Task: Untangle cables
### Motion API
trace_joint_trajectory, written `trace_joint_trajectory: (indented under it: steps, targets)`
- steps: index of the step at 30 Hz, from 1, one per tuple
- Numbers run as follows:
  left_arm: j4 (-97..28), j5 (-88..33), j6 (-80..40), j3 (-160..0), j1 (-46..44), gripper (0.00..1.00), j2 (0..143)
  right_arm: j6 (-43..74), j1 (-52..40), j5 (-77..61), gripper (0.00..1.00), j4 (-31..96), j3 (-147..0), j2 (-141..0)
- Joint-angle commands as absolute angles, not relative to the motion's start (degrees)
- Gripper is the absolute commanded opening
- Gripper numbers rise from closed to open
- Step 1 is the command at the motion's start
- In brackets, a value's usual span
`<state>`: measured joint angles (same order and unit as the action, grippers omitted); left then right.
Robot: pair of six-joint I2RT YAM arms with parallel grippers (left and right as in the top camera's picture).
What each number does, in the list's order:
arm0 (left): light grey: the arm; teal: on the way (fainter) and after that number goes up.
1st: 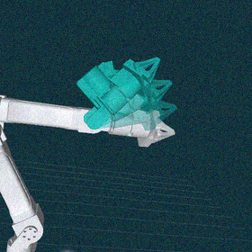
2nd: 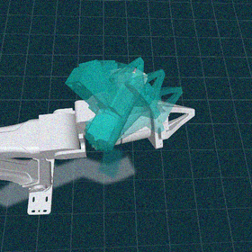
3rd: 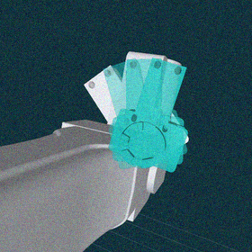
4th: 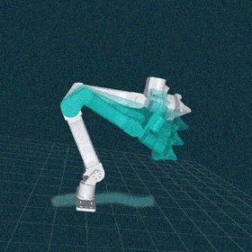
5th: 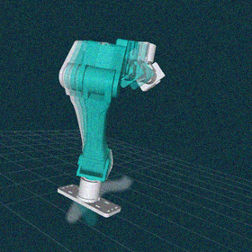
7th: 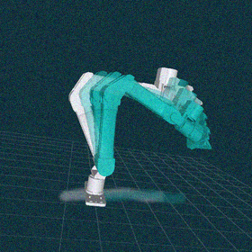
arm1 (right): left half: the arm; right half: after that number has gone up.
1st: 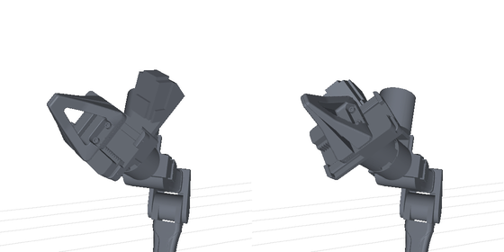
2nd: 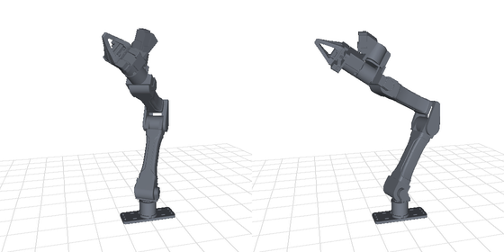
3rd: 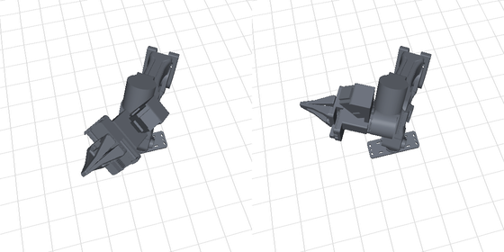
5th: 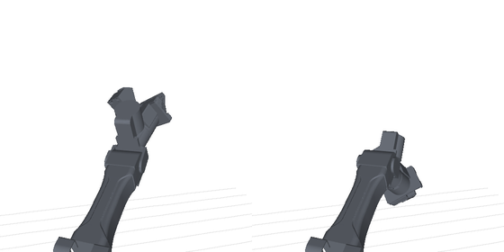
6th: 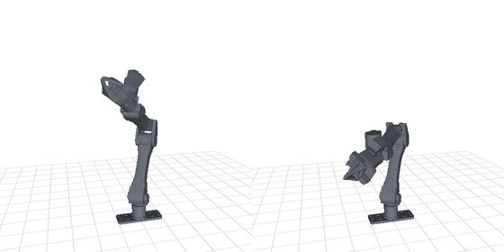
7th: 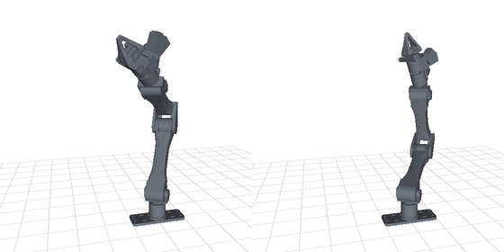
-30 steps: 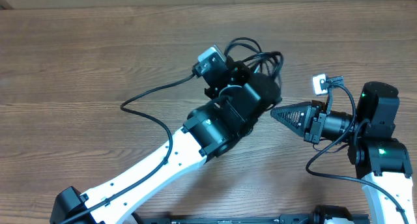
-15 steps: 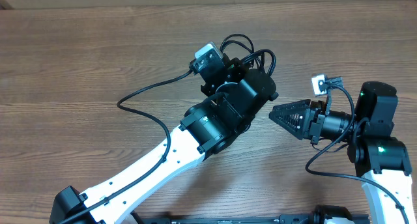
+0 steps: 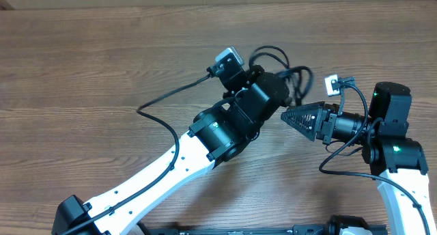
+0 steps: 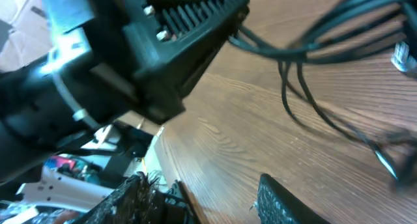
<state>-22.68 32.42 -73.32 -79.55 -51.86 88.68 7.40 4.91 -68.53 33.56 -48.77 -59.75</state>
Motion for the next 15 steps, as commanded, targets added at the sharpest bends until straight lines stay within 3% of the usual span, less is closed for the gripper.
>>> trace_joint_trajectory:
  steps: [1,15]
  targets:
    - [-22.3,22.7,-82.9,-80.4,-51.8,0.04,88.6,7.4,5.3,-63.7,0.51,34.3,-49.1,-59.7]
    - [-27.6,12.4,-83.0,-80.4,-51.8,0.04,88.3,16.9,5.3,-28.5,0.62,42.1,-49.1,-59.7]
